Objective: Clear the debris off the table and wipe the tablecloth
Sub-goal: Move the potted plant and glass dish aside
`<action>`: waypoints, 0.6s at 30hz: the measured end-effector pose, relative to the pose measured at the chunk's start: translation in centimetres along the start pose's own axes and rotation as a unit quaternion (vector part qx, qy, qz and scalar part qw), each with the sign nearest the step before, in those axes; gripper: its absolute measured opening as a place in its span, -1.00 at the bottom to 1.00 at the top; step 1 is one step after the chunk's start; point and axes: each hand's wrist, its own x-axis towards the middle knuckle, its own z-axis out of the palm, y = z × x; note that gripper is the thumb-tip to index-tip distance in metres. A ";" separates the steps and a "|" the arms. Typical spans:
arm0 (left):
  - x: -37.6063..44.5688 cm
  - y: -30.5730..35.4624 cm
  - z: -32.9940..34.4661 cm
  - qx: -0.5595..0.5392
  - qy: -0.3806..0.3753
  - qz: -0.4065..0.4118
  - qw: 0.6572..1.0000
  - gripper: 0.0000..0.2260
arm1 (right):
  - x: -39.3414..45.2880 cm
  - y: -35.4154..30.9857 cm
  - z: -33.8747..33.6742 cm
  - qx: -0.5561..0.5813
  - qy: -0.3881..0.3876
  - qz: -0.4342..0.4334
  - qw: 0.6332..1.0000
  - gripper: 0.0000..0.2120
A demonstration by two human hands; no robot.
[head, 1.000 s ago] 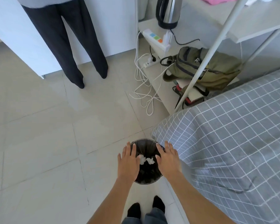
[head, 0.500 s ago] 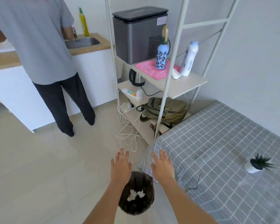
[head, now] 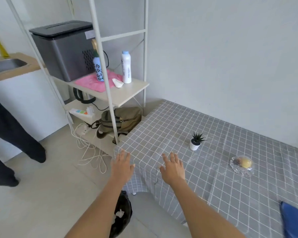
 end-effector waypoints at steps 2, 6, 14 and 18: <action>0.4 3.2 0.6 0.021 -0.031 0.023 0.999 -0.45 | -0.8 3.5 -0.5 0.001 -0.003 0.030 1.000 -0.45; 1.0 9.6 2.0 0.034 -0.077 0.070 0.994 -0.46 | -2.5 10.1 -1.0 0.010 -0.023 0.087 0.996 -0.43; 2.7 20.1 4.5 0.029 -0.095 0.122 0.988 -0.46 | -4.4 20.6 -2.2 0.021 -0.020 0.160 0.987 -0.44; 3.6 23.0 5.5 0.029 -0.112 0.137 0.984 -0.46 | -4.4 24.1 -2.5 0.032 -0.019 0.190 0.981 -0.44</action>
